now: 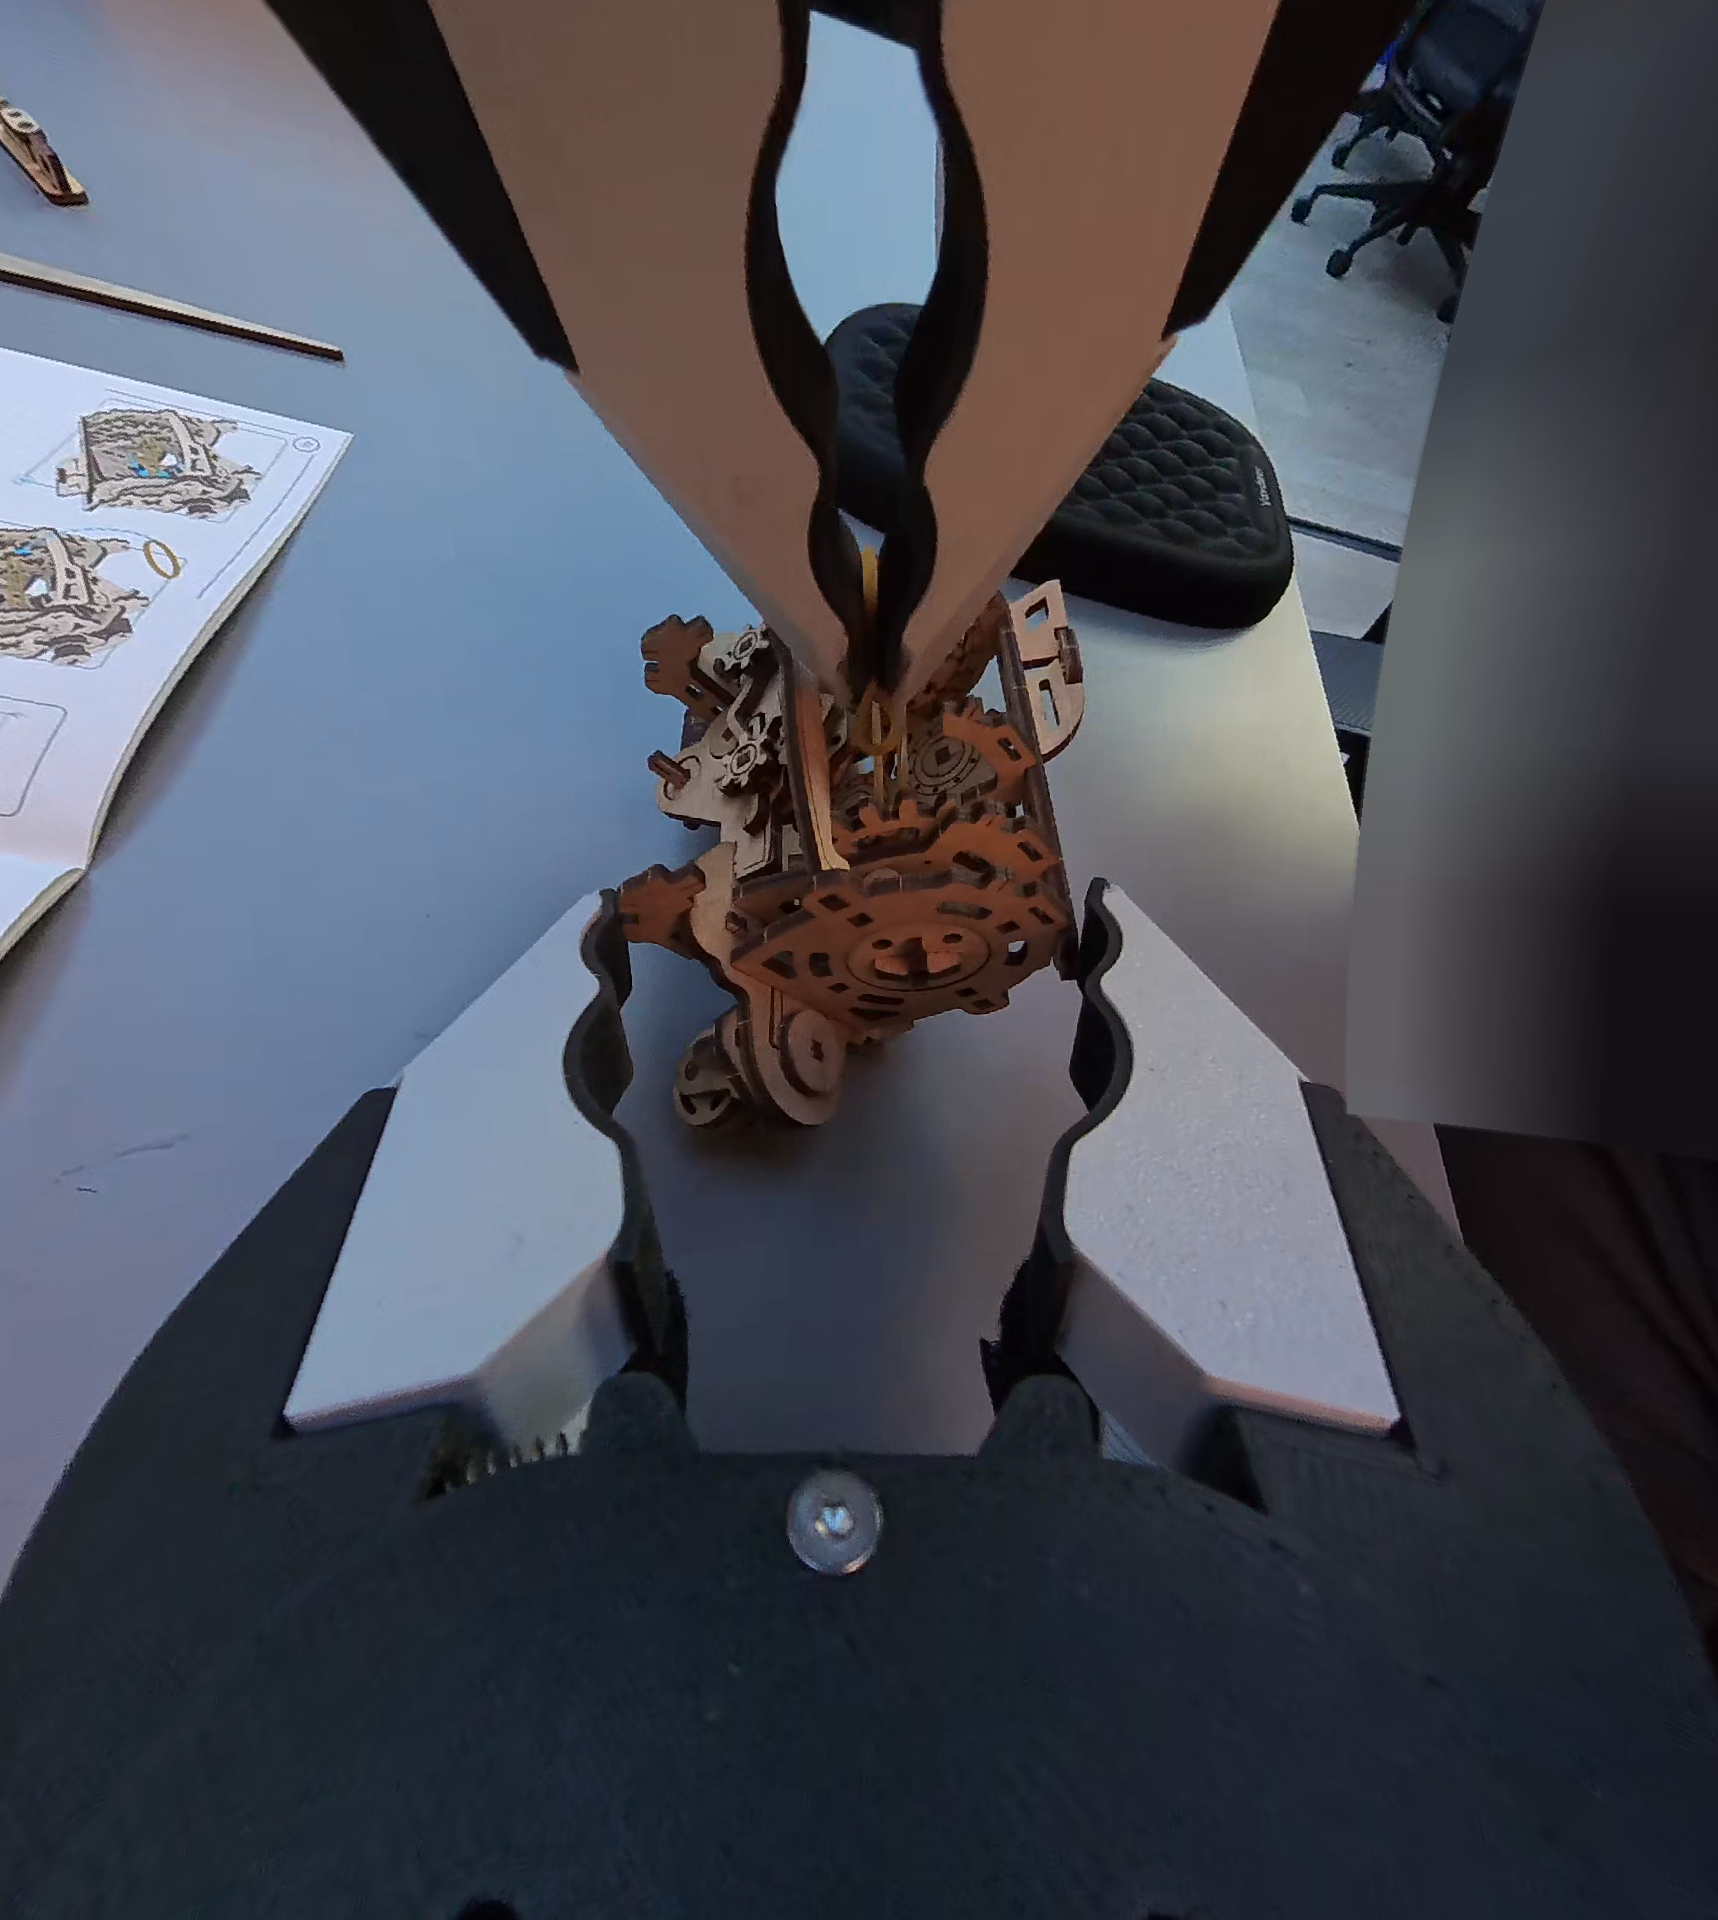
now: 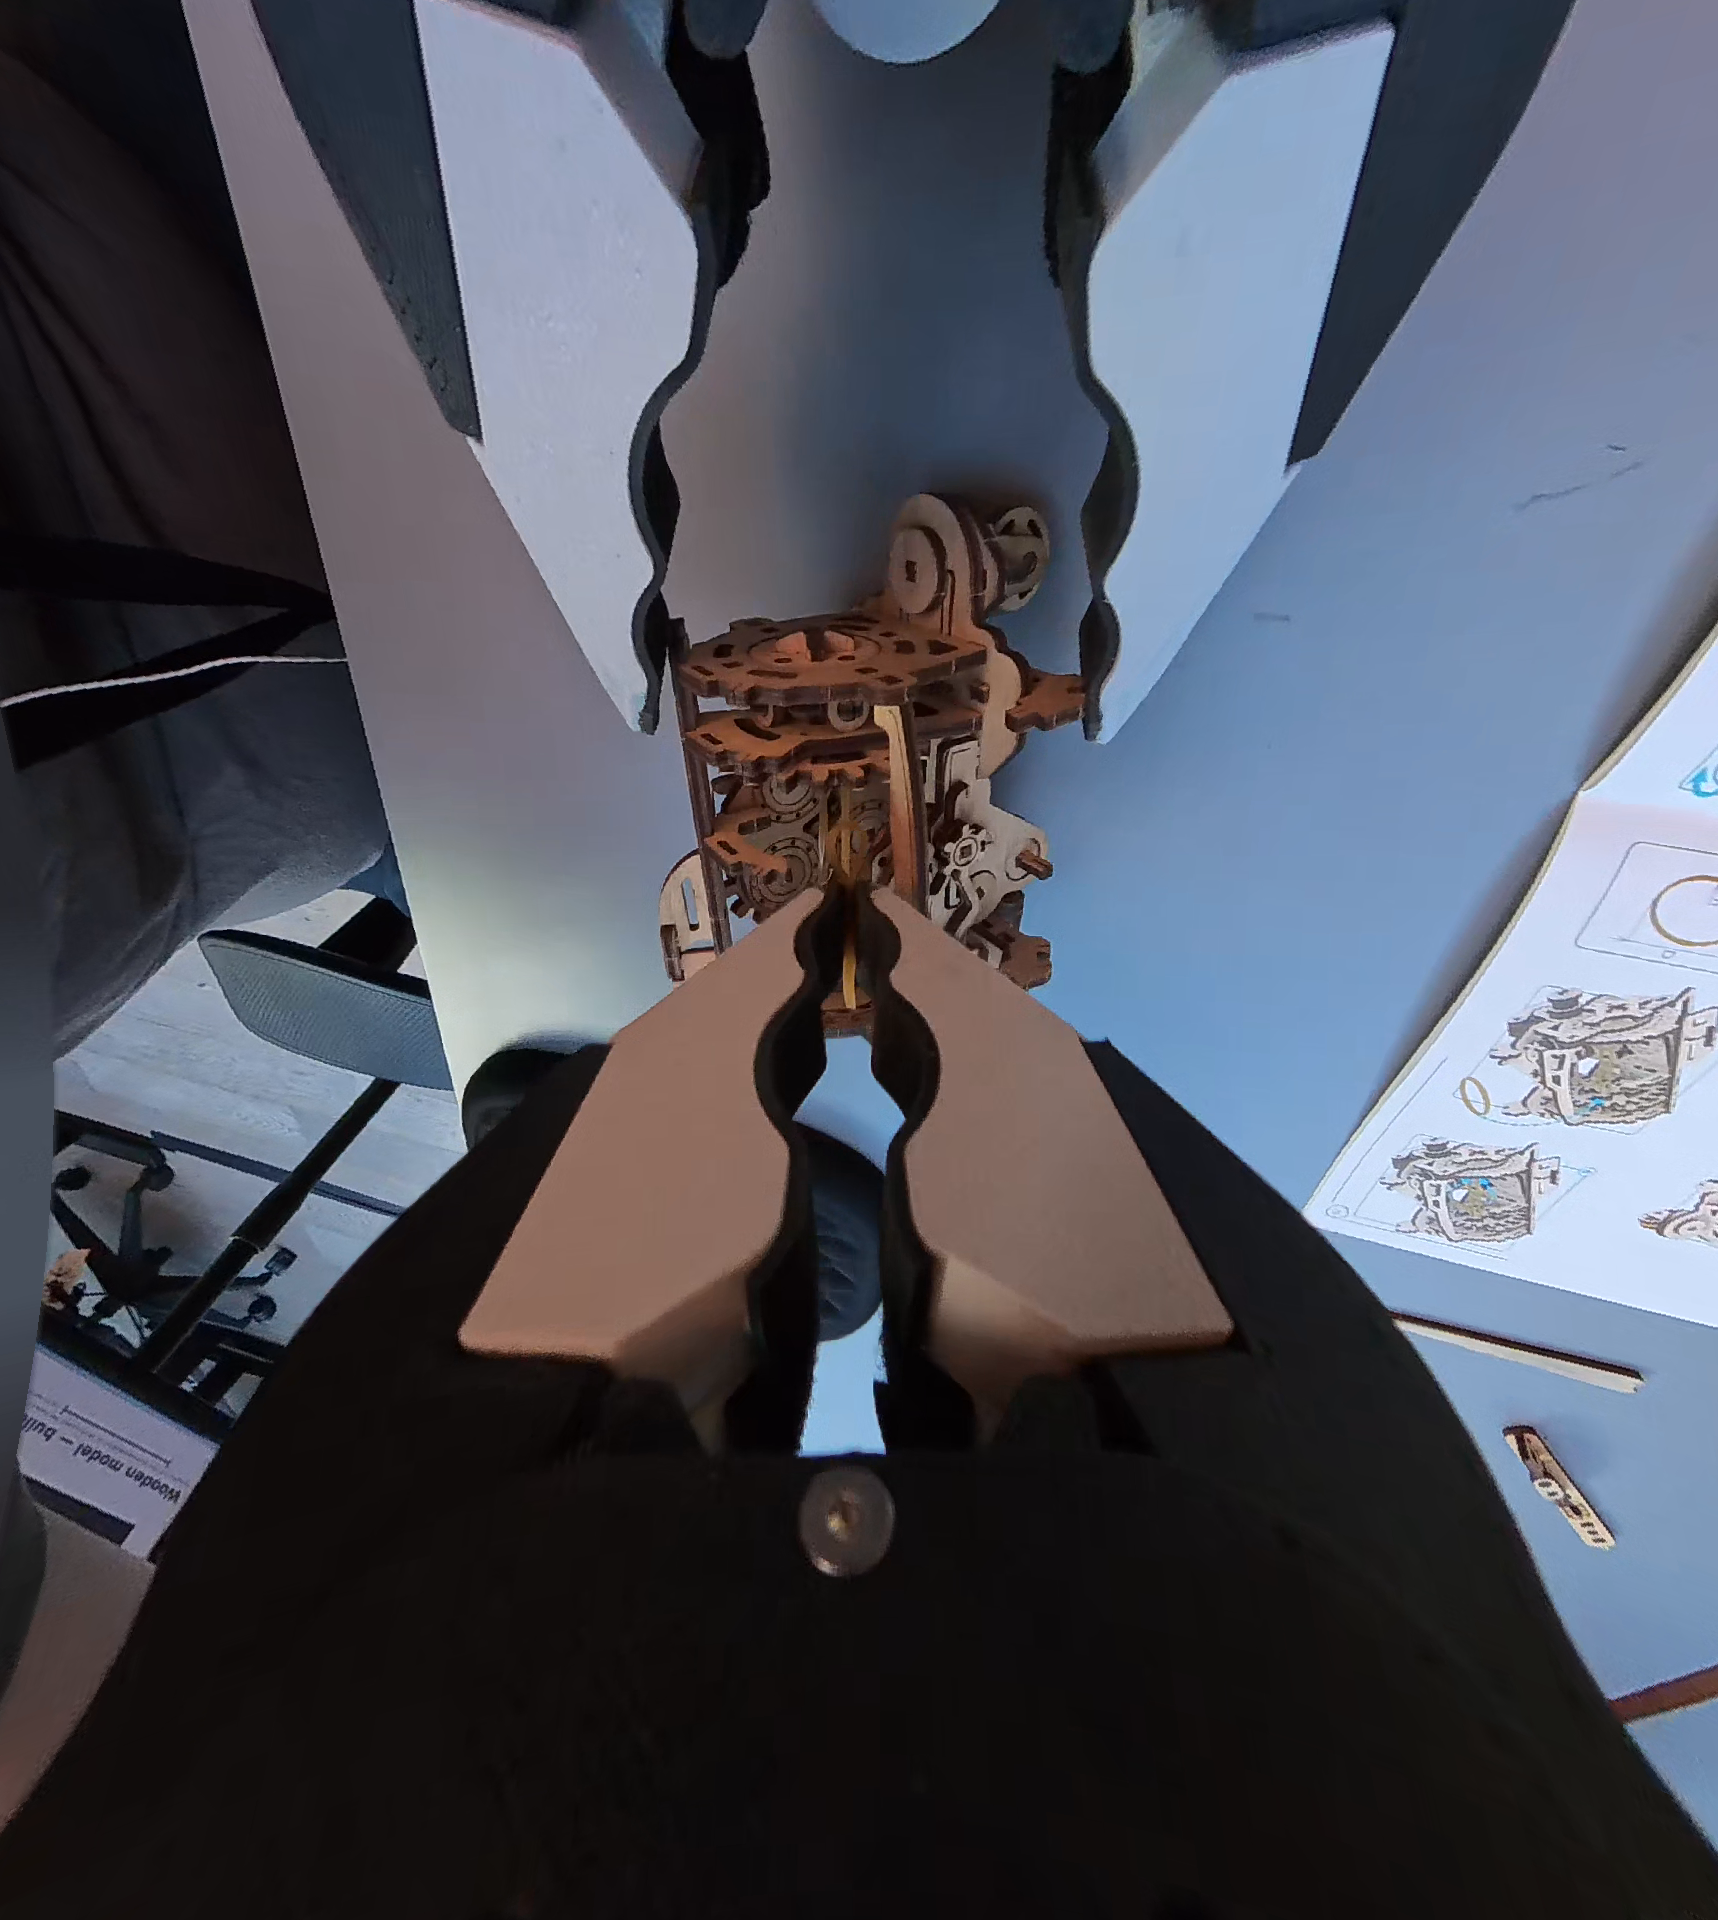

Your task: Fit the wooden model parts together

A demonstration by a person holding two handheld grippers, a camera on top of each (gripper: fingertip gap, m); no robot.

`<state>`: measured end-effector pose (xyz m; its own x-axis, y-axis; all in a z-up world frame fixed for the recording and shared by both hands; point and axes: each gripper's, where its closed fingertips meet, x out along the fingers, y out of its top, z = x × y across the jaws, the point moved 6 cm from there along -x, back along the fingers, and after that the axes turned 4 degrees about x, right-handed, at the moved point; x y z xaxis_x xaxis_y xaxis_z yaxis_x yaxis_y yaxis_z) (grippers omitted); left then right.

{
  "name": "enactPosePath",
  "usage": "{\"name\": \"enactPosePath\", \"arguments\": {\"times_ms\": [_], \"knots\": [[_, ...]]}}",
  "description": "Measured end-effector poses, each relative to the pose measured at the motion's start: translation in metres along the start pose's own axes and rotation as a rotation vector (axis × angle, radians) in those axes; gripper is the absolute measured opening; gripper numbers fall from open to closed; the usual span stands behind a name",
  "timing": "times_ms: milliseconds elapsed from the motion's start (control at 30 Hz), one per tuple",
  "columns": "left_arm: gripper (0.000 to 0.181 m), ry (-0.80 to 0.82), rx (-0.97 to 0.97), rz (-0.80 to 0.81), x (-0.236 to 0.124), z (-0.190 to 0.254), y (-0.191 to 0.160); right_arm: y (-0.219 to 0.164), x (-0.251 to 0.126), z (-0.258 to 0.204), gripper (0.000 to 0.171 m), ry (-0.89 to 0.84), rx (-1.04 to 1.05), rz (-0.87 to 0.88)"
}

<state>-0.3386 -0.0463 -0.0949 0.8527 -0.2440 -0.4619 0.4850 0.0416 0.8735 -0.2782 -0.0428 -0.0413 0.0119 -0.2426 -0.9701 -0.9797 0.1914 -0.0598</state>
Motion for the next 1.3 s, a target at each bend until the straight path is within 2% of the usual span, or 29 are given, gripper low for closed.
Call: {"name": "enactPosePath", "arguments": {"times_ms": [233,600,933,1300], "knots": [[0.085,-0.015,-0.031,0.032,-0.002,-0.004,0.000,-0.003,0.003,-0.002,0.000,0.093,0.036,0.011],[0.085,-0.028,-0.001,0.032,0.000,-0.005,-0.001,-0.010,0.011,0.002,0.000,0.052,-0.009,0.151],[0.086,-0.037,-0.009,0.033,0.000,-0.005,-0.001,-0.015,0.011,0.001,0.000,0.043,0.042,0.269],[0.085,-0.023,0.026,0.034,0.000,-0.003,0.000,-0.013,0.010,-0.003,0.000,-0.005,-0.010,0.247]]}}
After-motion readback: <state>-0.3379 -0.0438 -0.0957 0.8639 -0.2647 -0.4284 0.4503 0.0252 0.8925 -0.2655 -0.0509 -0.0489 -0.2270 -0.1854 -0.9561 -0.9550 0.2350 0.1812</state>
